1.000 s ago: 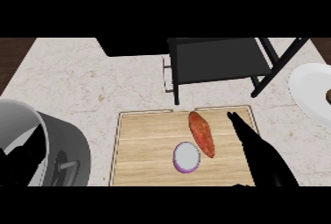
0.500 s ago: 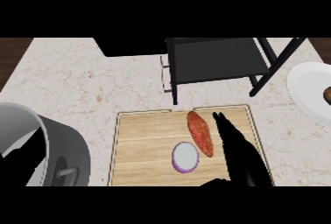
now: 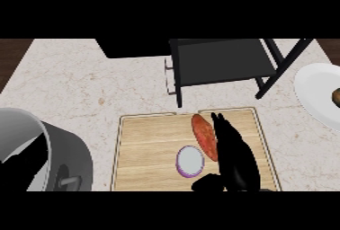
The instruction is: Pick the can from the tray and place it in the tiered shelf
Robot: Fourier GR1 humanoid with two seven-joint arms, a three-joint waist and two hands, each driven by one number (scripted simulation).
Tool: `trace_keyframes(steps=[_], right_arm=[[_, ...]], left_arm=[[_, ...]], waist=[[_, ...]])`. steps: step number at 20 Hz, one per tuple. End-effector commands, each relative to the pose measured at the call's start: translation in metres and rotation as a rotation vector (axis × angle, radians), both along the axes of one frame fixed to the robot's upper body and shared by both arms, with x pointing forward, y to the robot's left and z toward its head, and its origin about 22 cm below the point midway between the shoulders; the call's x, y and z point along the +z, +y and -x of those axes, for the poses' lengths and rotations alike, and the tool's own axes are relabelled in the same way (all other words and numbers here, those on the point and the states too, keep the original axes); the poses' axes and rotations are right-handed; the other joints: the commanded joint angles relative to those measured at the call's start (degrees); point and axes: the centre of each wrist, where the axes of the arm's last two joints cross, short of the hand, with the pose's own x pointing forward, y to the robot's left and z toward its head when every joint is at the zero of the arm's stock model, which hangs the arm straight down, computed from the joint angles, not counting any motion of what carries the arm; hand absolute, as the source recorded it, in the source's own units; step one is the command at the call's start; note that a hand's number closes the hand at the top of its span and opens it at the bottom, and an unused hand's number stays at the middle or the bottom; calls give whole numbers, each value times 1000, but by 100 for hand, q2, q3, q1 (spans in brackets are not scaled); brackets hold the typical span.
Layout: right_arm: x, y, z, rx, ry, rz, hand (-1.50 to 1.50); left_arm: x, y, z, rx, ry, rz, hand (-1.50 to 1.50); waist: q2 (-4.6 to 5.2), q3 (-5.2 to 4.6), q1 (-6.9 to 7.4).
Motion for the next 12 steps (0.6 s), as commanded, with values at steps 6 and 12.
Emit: trace_keyframes(steps=[6, 12], right_arm=[[-10, 27, -10, -100, 20, -6, -150], [-28, 43, -16, -55, 45, 9, -150]], left_arm=[[-26, -12, -19, 59, -51, 64, 0], [-21, -14, -20, 54, -77, 71, 0]], waist=[[100, -314, -79], [114, -309, -31]])
